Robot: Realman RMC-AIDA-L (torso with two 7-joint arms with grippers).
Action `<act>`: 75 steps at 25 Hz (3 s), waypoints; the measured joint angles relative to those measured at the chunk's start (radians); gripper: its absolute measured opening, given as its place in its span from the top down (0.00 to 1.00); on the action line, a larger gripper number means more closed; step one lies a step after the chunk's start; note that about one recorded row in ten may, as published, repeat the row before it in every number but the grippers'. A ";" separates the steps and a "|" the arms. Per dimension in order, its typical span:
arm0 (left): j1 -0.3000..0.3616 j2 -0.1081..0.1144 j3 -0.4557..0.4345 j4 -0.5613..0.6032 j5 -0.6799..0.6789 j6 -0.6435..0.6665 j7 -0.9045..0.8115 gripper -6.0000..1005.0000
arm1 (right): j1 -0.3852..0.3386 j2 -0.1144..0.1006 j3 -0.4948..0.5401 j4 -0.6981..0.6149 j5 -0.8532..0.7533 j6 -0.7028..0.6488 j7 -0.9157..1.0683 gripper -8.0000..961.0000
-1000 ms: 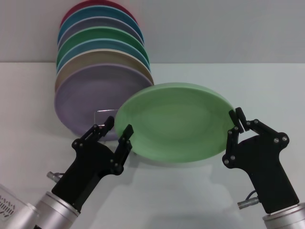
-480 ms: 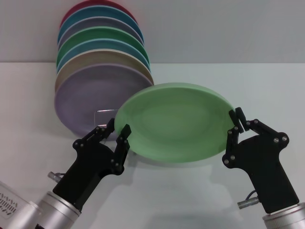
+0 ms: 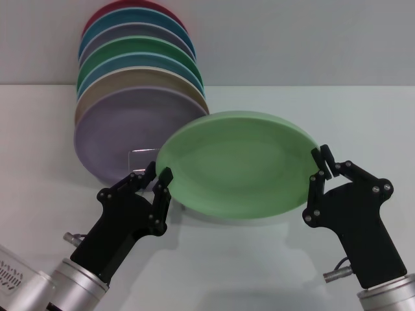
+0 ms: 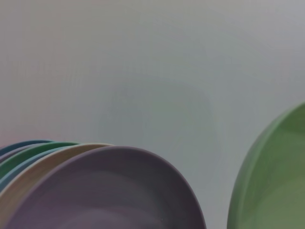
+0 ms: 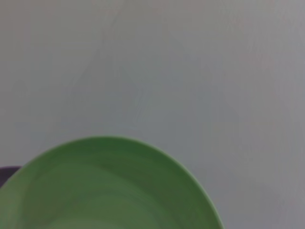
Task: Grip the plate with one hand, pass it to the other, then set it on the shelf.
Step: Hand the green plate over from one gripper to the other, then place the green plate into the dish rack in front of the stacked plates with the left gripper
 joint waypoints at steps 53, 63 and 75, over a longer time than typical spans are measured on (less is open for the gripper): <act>-0.001 0.000 -0.027 -0.002 0.000 -0.006 -0.001 0.95 | 0.026 -0.010 -0.001 -0.007 0.000 0.022 0.000 0.84; 0.030 0.005 -0.074 -0.016 -0.001 0.026 -0.001 0.95 | 0.006 -0.011 -0.049 -0.005 -0.008 -0.077 0.007 0.68; 0.052 0.011 -0.141 0.016 0.003 0.254 -0.002 0.95 | 0.024 -0.009 -0.084 -0.042 -0.002 -0.027 0.011 0.63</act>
